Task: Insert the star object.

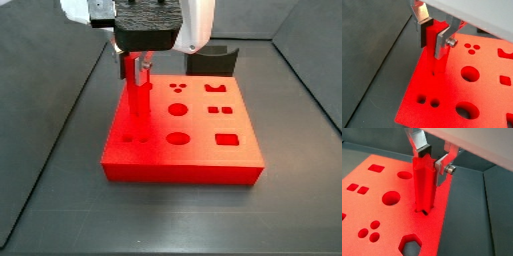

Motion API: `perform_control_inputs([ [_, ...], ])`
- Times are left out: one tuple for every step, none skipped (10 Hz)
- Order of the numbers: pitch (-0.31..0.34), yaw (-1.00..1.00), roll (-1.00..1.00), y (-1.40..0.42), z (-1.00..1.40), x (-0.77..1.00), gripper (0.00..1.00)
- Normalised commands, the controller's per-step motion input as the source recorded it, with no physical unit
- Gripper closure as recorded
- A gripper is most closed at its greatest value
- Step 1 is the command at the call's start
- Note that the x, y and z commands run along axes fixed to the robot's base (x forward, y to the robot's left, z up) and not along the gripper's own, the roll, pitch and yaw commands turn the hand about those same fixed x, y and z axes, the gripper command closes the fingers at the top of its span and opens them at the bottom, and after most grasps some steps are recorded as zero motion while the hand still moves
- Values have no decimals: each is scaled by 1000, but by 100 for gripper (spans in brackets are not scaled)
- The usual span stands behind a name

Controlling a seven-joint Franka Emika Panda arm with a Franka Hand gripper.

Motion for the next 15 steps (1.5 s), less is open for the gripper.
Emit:
perform_control_inputs([
  [0, -183, 3, 0, -129, 0, 100],
  [0, -171, 0, 0, -86, 0, 100],
  [0, -174, 41, 0, -60, 20, 100],
  [0, -231, 53, 0, -29, 97, 100],
  [0, -137, 34, 0, -37, 0, 100],
  [0, -114, 29, 14, -17, 0, 100],
  [0, -80, 0, 131, -43, 0, 100],
  [0, -51, 0, 94, -43, 0, 100],
  [0, 0, 0, 0, -57, 0, 100],
  [0, 0, 0, 0, -63, 0, 100],
  [0, 0, 0, -11, -154, 20, 100],
  [-1, 0, 0, -26, -349, 137, 100],
  [-11, -34, 0, -9, -543, 194, 100],
  [-11, -86, 0, 0, -737, 231, 100],
  [-43, -129, 0, 0, -720, 166, 100],
])
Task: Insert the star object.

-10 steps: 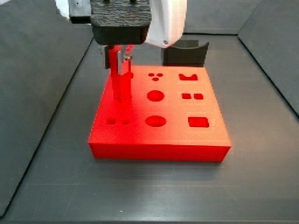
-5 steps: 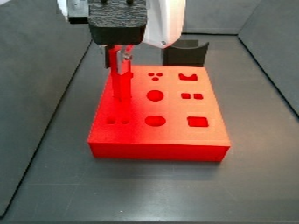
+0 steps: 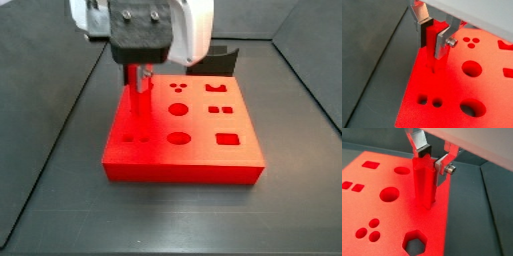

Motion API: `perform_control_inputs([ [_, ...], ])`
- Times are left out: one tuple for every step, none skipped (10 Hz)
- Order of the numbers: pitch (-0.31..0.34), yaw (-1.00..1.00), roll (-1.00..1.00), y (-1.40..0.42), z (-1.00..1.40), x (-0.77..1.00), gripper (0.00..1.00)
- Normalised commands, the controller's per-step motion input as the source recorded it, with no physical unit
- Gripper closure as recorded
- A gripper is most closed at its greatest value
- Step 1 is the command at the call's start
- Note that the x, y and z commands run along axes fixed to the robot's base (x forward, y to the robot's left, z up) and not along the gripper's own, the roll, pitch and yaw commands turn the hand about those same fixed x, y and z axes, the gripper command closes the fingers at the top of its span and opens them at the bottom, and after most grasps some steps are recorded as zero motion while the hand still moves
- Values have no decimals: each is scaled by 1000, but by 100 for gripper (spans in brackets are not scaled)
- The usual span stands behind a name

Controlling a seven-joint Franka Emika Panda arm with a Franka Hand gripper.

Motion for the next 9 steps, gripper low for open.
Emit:
perform_control_inputs([
  [-131, -29, 81, -11, -626, 0, 100],
  [-111, 0, 214, -183, -477, 0, 100],
  [-176, 0, 191, -169, -643, 0, 100],
  [-147, 0, 11, 0, -726, 77, 100],
  [-259, 0, 34, -40, -729, 0, 100],
  [-279, 0, 90, -80, -680, -20, 100],
  [-319, 80, 113, -80, -609, -166, 100],
  [-291, 66, 119, -60, -557, -134, 100],
  [0, 0, 0, 0, 0, 0, 100],
])
